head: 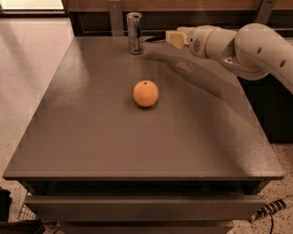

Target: Move rxbar chocolate near redbull can

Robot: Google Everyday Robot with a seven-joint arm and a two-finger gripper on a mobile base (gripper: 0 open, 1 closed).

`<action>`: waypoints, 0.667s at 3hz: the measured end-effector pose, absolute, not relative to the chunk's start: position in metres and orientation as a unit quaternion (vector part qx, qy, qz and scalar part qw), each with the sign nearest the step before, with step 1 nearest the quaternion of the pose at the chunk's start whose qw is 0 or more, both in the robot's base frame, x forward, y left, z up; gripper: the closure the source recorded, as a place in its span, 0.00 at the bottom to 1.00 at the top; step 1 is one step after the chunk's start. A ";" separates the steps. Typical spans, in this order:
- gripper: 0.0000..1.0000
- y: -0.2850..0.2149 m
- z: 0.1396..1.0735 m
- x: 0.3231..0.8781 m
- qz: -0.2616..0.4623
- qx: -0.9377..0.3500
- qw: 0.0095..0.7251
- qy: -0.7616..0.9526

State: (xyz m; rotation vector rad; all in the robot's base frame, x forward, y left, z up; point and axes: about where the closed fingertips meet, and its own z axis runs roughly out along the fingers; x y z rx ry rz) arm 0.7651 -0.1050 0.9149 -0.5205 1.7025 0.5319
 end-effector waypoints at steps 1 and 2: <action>0.74 -0.103 0.915 0.765 0.230 -0.226 0.598 0.734; 0.51 -0.100 0.915 0.765 0.232 -0.227 0.598 0.733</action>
Offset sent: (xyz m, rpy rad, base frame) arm -0.0001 0.0021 0.0006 0.0000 -0.0001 0.0030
